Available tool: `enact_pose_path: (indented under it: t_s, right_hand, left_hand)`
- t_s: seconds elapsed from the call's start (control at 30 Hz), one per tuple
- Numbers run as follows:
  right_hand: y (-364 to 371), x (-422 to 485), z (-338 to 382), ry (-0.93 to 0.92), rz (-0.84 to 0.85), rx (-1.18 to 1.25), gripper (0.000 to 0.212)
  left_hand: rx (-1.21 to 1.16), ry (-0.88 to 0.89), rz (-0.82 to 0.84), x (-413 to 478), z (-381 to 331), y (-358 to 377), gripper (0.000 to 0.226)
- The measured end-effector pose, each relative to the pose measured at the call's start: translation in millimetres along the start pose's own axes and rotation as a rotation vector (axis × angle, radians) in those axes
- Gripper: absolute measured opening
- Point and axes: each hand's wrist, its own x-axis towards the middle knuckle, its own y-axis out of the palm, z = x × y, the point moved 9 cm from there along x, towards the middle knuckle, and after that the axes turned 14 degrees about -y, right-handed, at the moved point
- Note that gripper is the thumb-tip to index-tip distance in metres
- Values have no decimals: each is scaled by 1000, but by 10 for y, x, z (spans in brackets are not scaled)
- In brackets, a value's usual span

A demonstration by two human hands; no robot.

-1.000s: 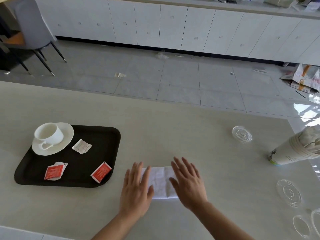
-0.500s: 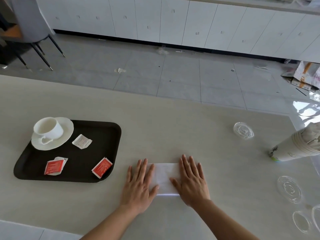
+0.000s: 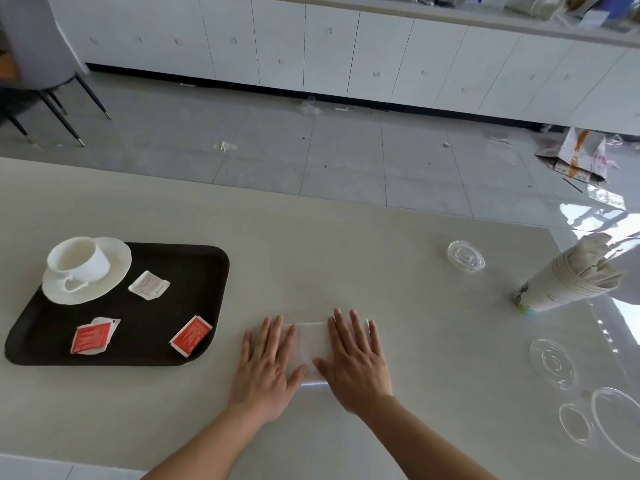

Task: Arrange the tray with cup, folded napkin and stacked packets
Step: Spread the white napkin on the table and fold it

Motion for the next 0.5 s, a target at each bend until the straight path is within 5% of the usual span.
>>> enact_pose_path:
  t_s: [0.5]
  right_hand:
    - [213, -161, -340, 110, 93, 32, 84]
  left_hand:
    - [-10, -33, -18, -28, -5, -116, 73]
